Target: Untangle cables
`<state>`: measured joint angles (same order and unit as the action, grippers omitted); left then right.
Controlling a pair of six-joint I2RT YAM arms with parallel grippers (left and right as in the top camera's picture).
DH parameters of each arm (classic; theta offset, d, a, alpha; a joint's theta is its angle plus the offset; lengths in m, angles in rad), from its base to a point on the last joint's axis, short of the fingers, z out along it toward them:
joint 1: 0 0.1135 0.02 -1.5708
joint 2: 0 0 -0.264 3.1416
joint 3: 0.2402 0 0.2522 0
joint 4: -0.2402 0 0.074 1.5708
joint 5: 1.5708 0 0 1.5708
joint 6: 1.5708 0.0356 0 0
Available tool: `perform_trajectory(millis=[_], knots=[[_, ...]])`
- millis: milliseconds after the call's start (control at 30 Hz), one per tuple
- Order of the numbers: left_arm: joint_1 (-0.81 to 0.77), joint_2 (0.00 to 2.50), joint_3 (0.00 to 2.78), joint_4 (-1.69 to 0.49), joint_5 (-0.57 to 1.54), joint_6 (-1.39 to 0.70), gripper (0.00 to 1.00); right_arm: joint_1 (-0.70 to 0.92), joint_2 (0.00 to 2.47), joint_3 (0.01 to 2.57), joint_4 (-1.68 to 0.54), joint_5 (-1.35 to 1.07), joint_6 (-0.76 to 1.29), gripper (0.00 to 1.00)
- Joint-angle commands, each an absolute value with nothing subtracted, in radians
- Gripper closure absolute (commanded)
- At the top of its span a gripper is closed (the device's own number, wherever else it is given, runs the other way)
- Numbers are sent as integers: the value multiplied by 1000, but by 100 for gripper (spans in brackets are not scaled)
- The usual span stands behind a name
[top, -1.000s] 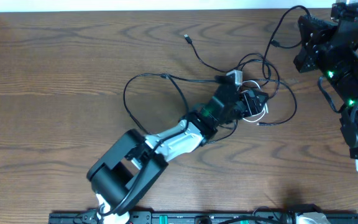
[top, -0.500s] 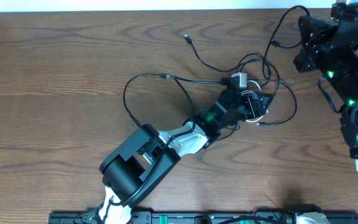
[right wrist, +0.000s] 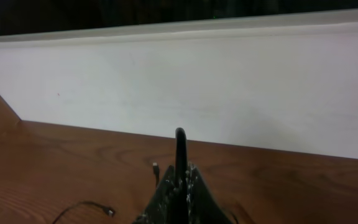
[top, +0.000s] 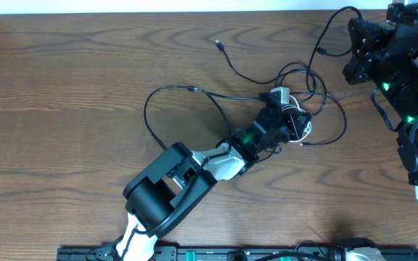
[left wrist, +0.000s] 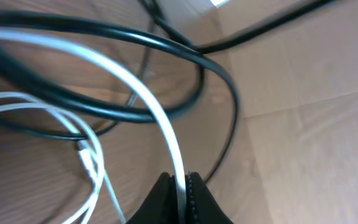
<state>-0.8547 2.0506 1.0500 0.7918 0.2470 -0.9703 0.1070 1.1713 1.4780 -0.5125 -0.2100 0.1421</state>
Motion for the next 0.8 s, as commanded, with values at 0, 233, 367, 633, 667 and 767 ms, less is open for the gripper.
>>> perform_trajectory(millis=[0,233,367,633,667,767], knots=[[-845,2043,1065,802,308,-908,93,112,1160,1499,-508,-216,153,99],[-762,1956,1065,638,396,-816,92,112,1159,1499,-509,-192,153,99],[-699,1827,1065,344,373,-599,93,112,1159,1499,-512,-125,153,99],[-393,1478,1065,-133,332,-501,92,112,1166,1498,-551,105,153,99],[-342,1435,1065,-165,332,-488,93,112,1169,1498,-557,139,152,99],[-191,1315,1065,-225,332,-433,93,103,1185,1498,-572,235,152,99]])
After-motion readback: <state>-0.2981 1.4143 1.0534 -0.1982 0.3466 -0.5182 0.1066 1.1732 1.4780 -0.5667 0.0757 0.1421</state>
